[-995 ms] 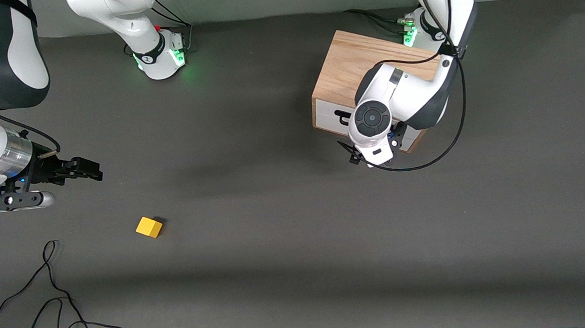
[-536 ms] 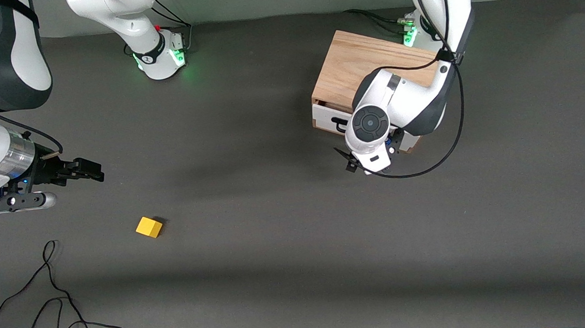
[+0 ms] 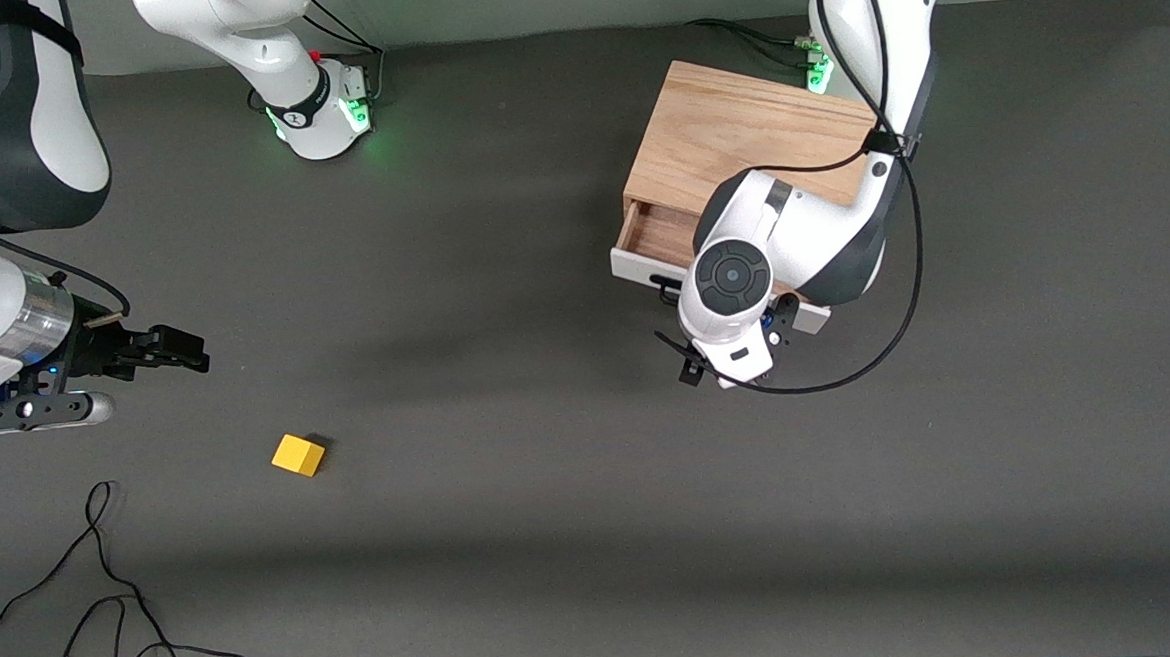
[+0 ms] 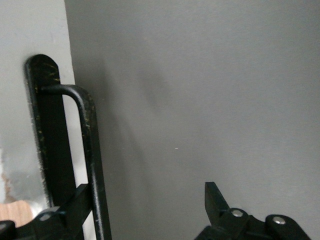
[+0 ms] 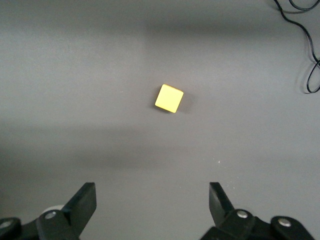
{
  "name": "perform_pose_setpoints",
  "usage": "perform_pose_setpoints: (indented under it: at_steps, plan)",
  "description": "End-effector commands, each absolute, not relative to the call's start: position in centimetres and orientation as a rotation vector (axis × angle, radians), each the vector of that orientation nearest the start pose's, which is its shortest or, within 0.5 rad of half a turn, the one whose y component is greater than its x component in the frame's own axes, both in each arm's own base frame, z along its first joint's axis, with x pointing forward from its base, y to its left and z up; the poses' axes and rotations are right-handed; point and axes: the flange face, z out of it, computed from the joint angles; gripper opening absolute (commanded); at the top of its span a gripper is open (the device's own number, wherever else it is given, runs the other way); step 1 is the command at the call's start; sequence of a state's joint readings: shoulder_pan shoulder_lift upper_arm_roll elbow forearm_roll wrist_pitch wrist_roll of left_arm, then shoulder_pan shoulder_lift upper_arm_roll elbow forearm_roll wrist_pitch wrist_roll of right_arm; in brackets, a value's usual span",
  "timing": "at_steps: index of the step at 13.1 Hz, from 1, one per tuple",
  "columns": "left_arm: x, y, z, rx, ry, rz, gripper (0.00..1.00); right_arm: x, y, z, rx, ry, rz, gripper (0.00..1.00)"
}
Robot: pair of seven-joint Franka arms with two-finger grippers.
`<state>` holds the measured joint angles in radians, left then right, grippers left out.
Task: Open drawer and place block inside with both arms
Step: 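Pull the drawer open with the left gripper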
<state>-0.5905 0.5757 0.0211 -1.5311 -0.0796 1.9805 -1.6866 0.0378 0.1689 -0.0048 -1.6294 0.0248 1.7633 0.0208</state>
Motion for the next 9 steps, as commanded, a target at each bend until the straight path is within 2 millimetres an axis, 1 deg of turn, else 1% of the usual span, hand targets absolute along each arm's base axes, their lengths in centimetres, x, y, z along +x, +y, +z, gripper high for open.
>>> perform_pose_setpoints:
  at_steps: [1, 2, 3, 4, 5, 6, 8, 9]
  plan:
    - [59.7, -38.7, 31.3, -2.590, -1.677, 0.122, 1.00, 61.0, 1.9, 51.5, -3.103, -0.032, 0.041, 1.00]
    - [60.3, -38.2, 31.1, -2.581, -1.690, 0.122, 1.00, 60.9, 1.3, 51.4, -3.103, -0.017, 0.048, 1.00]
    - [60.3, -38.2, 30.8, -2.579, -1.689, 0.124, 1.00, 60.9, 0.9, 51.6, -3.104, -0.006, 0.048, 1.00]
    - [60.4, -38.2, 30.4, -2.580, -1.690, 0.122, 1.00, 60.8, 0.9, 51.7, -3.104, -0.009, 0.050, 1.00]
    - [60.7, -38.4, 30.7, -2.600, -1.705, 0.104, 1.00, 60.6, 0.8, 52.3, -3.104, -0.012, 0.045, 1.00]
    - [60.9, -38.6, 30.5, -2.614, -1.709, 0.089, 1.00, 60.4, 0.7, 52.7, -3.104, -0.012, 0.052, 1.00]
    - [61.3, -38.8, 30.5, -2.639, -1.713, 0.055, 1.00, 60.0, -0.3, 52.9, -3.103, 0.013, 0.073, 1.00]
    - [61.5, -38.9, 30.5, -2.649, -1.718, 0.041, 1.00, 59.9, -1.2, 53.0, -3.104, 0.034, 0.075, 1.00]
